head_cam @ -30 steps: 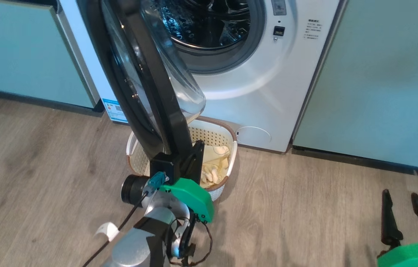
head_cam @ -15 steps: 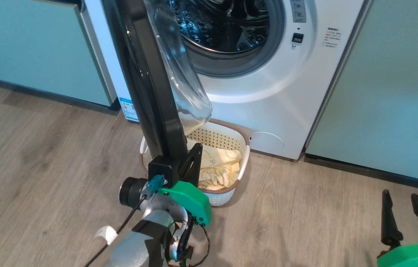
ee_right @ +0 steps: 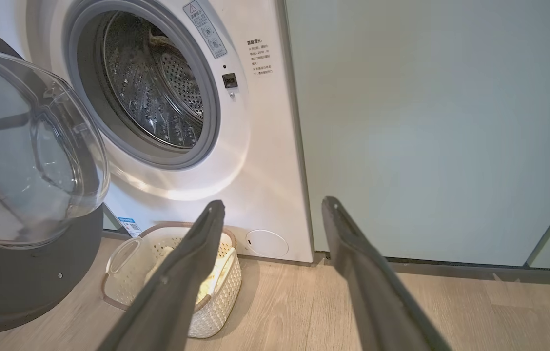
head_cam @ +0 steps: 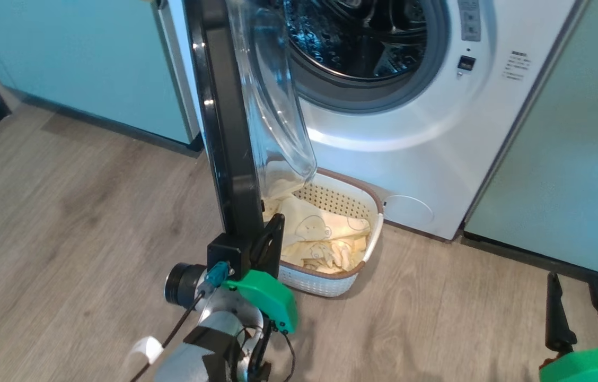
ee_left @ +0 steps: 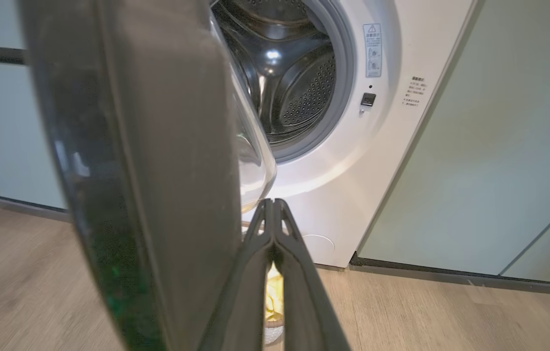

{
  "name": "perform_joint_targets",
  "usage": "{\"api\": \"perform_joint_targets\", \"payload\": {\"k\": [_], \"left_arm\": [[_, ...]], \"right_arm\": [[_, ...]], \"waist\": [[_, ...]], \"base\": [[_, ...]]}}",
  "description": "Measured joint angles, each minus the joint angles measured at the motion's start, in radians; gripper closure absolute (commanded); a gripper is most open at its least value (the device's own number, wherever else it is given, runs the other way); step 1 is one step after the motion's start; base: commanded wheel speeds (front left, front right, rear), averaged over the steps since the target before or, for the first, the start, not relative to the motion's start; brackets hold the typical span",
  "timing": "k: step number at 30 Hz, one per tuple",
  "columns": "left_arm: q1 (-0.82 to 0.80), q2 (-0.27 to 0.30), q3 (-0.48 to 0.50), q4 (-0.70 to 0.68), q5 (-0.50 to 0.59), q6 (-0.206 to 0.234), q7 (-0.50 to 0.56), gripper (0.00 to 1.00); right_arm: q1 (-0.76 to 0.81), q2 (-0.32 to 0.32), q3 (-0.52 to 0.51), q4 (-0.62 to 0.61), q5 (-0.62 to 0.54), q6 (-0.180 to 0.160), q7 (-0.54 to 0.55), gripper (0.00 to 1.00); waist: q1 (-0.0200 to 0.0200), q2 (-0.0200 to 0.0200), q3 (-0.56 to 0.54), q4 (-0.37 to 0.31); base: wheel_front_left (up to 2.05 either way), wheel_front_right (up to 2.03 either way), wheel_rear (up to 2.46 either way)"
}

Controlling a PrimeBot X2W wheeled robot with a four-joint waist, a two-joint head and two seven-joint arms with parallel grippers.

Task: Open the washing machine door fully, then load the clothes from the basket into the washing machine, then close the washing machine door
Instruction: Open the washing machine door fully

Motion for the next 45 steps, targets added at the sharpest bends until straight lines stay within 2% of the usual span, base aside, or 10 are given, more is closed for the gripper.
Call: {"api": "perform_joint_targets", "payload": {"k": [5,26,41,45], "left_arm": [[0.015,0.001,0.029,-0.001,0.032,-0.024,0.0,1.0],[0.016,0.001,0.201,0.036,0.094,-0.067,0.0,1.0],[0.012,0.031,0.394,0.093,0.109,-0.077,0.0,1.0],[-0.002,0.038,0.442,0.115,0.11,-0.093,0.0,1.0]], "right_arm": [[0.0,0.014,-0.006,0.001,0.007,0.0,0.0,0.0],[0.001,0.024,-0.006,0.0,0.007,0.0,0.0,0.0],[0.001,0.025,0.008,0.0,0.007,0.0,0.0,0.0],[0.0,0.024,0.009,0.0,0.007,0.0,0.0,0.0]], "waist": [[0.0,0.0,-0.006,0.035],[0.0,0.0,-0.004,0.133],[0.0,0.0,0.013,0.155],[0.0,0.0,0.026,0.16]], "base": [[0.0,0.0,0.0],[0.0,0.0,0.0],[0.0,0.0,0.0],[0.0,0.0,0.0]]}}
